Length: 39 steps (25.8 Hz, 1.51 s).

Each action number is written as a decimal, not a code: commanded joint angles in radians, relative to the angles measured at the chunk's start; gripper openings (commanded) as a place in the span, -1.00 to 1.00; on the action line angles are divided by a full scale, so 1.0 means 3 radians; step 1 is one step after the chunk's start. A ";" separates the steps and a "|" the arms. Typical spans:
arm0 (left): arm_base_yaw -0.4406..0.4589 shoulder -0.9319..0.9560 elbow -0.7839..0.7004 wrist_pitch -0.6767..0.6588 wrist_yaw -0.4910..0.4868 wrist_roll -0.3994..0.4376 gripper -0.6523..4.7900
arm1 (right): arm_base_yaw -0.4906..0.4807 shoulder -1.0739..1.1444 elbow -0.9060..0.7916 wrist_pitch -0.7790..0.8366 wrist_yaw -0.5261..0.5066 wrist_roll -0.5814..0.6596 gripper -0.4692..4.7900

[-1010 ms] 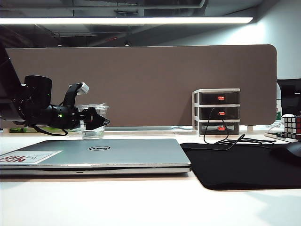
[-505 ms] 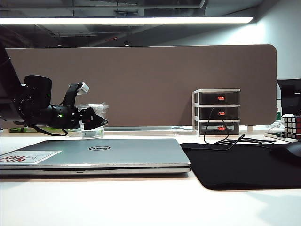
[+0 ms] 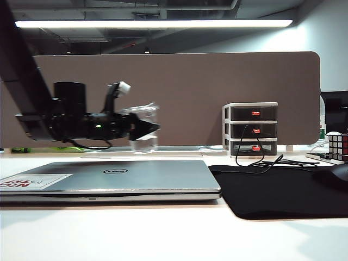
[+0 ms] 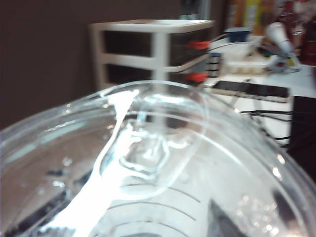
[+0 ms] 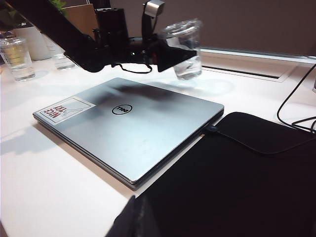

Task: Pick up the coffee cup and place it on the right side of the laptop.

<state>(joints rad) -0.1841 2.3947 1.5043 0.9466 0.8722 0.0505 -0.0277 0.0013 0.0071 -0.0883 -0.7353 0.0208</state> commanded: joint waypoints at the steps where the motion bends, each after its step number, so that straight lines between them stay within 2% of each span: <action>1: -0.0201 -0.0032 0.0011 0.0125 0.0022 -0.0020 0.44 | 0.0001 -0.0006 -0.0022 0.0033 -0.0001 -0.0009 -0.83; 18: -0.1371 -0.0036 0.0051 0.0177 0.0014 -0.0085 0.44 | 0.0001 -0.0006 -0.0022 0.0034 -0.0003 -0.0010 -0.82; 22: -0.1648 -0.0036 0.0050 -0.0112 0.0014 -0.0075 0.44 | 0.0001 -0.0006 -0.0022 0.0034 -0.0004 -0.0009 -0.82; 29: -0.1788 -0.0028 0.0048 -0.0444 0.0014 0.0278 0.44 | 0.0001 -0.0006 -0.0022 0.0034 -0.0011 -0.0010 -0.82; 39: -0.1783 -0.0028 0.0048 -0.0692 0.0010 0.0439 0.44 | 0.0001 -0.0006 -0.0022 0.0034 -0.0011 -0.0010 -0.82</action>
<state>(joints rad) -0.7197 2.3947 1.5166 0.7406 0.8715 0.1585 -0.0280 0.0013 0.0071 -0.0883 -0.7364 0.0189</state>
